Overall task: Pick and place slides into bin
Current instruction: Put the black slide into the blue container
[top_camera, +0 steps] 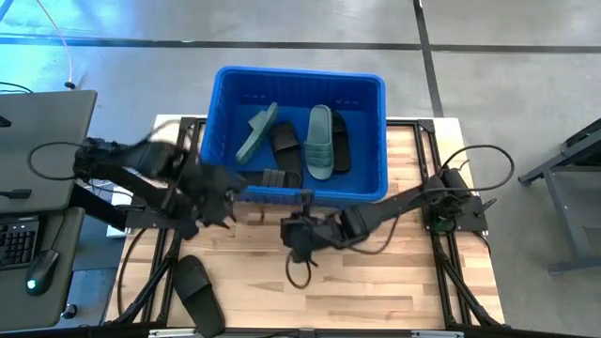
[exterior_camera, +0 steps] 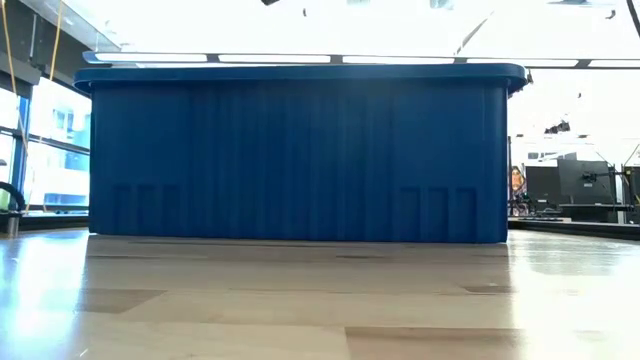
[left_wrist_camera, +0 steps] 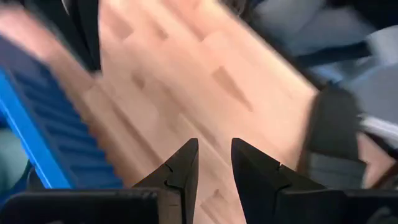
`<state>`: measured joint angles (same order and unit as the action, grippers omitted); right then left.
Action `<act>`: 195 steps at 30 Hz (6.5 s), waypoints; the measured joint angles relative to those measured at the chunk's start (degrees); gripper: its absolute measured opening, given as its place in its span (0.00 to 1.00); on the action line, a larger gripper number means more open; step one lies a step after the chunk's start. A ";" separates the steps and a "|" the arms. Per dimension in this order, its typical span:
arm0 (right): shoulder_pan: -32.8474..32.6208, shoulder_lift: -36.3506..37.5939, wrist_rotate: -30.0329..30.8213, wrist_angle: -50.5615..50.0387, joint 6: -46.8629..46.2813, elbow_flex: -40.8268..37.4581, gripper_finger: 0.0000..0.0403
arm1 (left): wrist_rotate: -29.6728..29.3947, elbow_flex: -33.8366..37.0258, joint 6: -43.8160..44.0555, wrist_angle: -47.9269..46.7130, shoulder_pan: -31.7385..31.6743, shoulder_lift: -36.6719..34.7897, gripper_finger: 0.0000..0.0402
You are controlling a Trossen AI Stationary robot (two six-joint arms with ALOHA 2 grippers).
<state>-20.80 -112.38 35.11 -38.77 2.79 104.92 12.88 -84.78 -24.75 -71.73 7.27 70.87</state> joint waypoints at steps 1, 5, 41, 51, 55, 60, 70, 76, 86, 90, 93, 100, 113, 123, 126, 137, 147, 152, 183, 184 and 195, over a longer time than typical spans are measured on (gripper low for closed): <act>-0.93 0.00 1.86 -0.80 -1.13 0.00 0.00 | -3.69 0.90 2.88 0.61 3.09 0.05 0.21; -4.37 0.00 6.78 -3.55 -6.85 0.00 0.00 | -17.69 6.07 18.12 5.65 14.81 0.04 0.21; -1.80 0.00 10.97 -13.33 -11.32 0.02 0.00 | -3.74 16.09 62.05 10.50 40.30 29.83 0.21; 1.16 -0.02 8.12 -13.14 -7.73 0.02 0.00 | -5.41 16.07 73.48 7.96 40.31 30.10 0.21; 2.17 -0.02 7.95 -13.02 -7.70 0.02 0.00 | -4.98 16.09 76.53 6.46 40.37 30.10 0.21; 2.86 -0.02 7.86 -13.18 -6.86 0.02 0.00 | -5.17 14.04 77.11 2.51 40.14 30.12 0.21; 2.82 -0.02 7.67 -13.29 -6.26 0.02 0.00 | -11.85 9.32 78.57 1.88 38.85 30.12 0.21; 2.82 -0.02 7.53 -12.75 -4.74 0.02 0.00 | -12.41 9.34 78.72 9.23 38.88 30.16 0.21; 2.84 -0.02 7.50 -12.25 -4.28 0.02 0.00 | -13.96 9.34 73.08 13.70 38.86 30.16 0.21; 2.82 -0.02 7.43 -12.21 -6.59 0.02 0.00 | -14.11 9.34 72.95 14.36 38.82 30.16 0.21; 2.82 -0.02 6.25 -12.21 -7.62 0.02 0.00 | -16.19 9.34 72.60 14.82 38.82 30.16 0.21; 2.79 -0.04 1.57 -12.43 -12.26 0.02 0.00 | -18.00 9.34 68.80 14.77 38.83 30.16 0.21; 0.01 -0.04 -0.94 -12.89 -16.00 0.00 0.00 | -12.69 9.82 62.59 14.90 38.86 30.16 0.21; -2.84 -0.04 -1.18 -12.89 -14.50 0.00 0.00 | -8.26 11.76 65.52 16.40 38.90 30.58 0.21; -3.17 -0.04 -1.18 -12.78 -14.31 0.00 0.00 | -10.21 11.76 65.68 20.57 38.88 30.58 0.21; -3.06 -0.07 -2.24 -12.44 -15.40 -0.02 0.00 | -17.68 11.76 62.97 28.08 38.86 30.58 0.21; -3.08 -0.07 -4.10 -12.43 -15.39 -0.02 0.00 | -18.58 11.76 61.80 30.82 38.86 30.58 0.21; -3.08 -0.07 -4.10 -12.43 -15.39 -0.02 0.00 | -19.68 11.72 60.00 30.54 38.79 30.58 0.21; -3.08 -0.07 -4.08 -12.42 -15.39 -0.04 0.00 | -18.73 11.72 63.60 22.56 38.86 30.60 0.66; -3.08 -0.07 -4.08 -12.43 -15.39 -0.04 0.00 | -18.71 11.72 63.95 22.96 38.86 30.60 0.67; -3.08 -0.07 -4.08 -12.43 -15.39 -0.04 0.00 | -15.64 11.71 71.94 25.83 39.69 31.58 0.68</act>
<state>-23.88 -112.44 31.03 -51.20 -12.60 104.88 -2.76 -73.07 47.20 -45.90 46.96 102.45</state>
